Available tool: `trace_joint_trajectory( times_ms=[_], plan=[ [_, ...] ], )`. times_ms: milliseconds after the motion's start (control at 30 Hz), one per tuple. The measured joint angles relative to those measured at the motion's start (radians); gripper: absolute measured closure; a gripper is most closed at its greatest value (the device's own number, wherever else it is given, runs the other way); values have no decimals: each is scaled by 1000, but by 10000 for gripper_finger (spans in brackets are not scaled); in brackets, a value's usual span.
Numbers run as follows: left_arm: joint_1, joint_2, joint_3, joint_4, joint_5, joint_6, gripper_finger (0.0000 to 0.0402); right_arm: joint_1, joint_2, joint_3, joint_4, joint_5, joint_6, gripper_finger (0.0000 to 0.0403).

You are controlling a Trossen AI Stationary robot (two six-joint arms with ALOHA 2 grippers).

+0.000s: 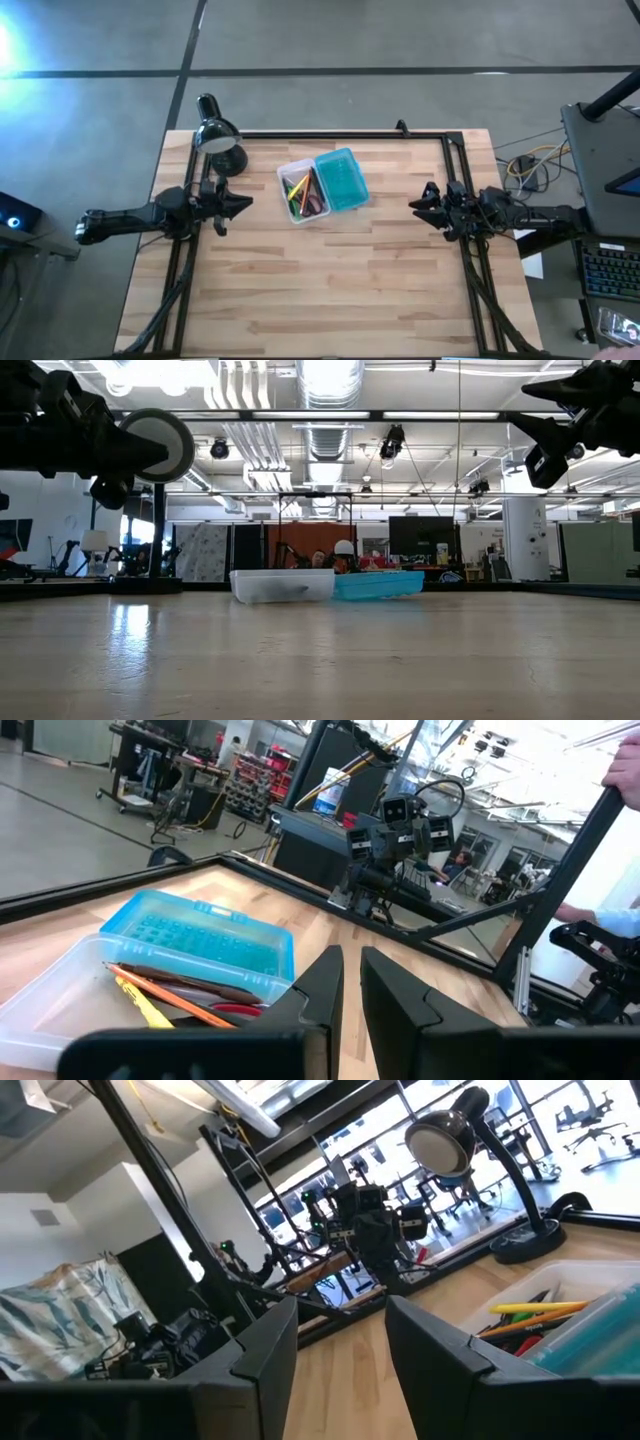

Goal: Pick & place school supplies into a supply box
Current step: Close the supply box

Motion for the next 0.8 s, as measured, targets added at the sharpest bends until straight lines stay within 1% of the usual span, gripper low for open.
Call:
trace_joint_trajectory(
  times_ms=[667,700,733,800],
  plan=[
    [0,6,0,-1,0,0,378,0,5,0,0,0,0,257],
    [0,6,0,-1,0,0,378,0,5,0,5,14,-20,257],
    [0,6,0,-1,0,0,378,-1,7,0,20,71,-79,257],
    [0,6,0,-1,1,0,378,-2,6,0,53,248,-172,259]
  ],
)
